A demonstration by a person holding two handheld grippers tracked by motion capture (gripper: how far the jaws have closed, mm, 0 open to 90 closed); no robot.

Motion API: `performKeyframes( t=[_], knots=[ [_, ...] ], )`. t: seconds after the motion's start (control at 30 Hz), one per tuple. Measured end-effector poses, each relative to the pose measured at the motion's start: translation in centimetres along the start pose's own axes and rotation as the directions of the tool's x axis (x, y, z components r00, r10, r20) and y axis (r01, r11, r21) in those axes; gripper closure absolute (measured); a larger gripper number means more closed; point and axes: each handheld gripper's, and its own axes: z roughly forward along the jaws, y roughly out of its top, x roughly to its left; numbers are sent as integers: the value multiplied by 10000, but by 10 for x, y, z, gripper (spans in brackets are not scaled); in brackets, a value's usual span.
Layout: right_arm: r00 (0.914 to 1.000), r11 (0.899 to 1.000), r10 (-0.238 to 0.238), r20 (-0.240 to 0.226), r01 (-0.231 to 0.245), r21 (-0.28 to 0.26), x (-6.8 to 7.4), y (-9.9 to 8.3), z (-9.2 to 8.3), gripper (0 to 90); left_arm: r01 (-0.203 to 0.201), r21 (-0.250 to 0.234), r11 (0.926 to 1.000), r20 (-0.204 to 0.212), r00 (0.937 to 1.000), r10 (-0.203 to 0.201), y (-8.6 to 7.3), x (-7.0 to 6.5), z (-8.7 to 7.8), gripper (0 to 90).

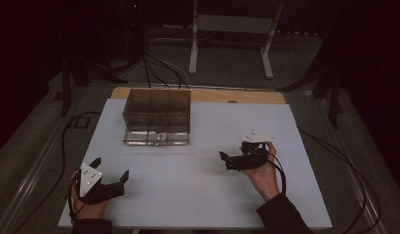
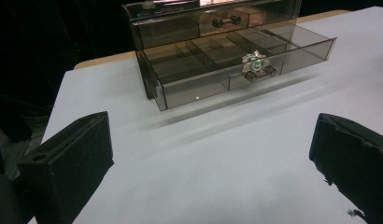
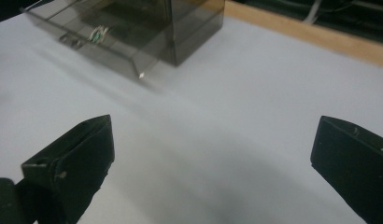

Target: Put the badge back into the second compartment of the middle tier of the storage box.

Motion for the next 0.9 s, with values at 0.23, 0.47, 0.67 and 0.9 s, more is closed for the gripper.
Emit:
performKeyframes(
  t=[0.23, 0.47, 0.67, 0.9],
  knots=[
    [9985, 9984, 271, 466, -247, -518, -16, -37, -24, 0, 39, -14, 10000, -113, 9999, -40, 0, 1, 0, 4],
    [9974, 9949, 144, 700, -74, -1005, -18, -57, -42, 0, 215, -98, 9997, -227, 9995, -217, 2, 2, -1, 3],
    [9935, 9913, 649, 940, -533, -1203, -30, -81, -52, 0, 490, -188, 9986, -73, 9988, -492, 3, 3, 0, 4],
    [9919, 9770, 963, 829, -783, -1982, -38, -96, -64, 0, 669, -268, 9974, 197, 9976, -663, 4, 4, -1, 3]
  ],
)
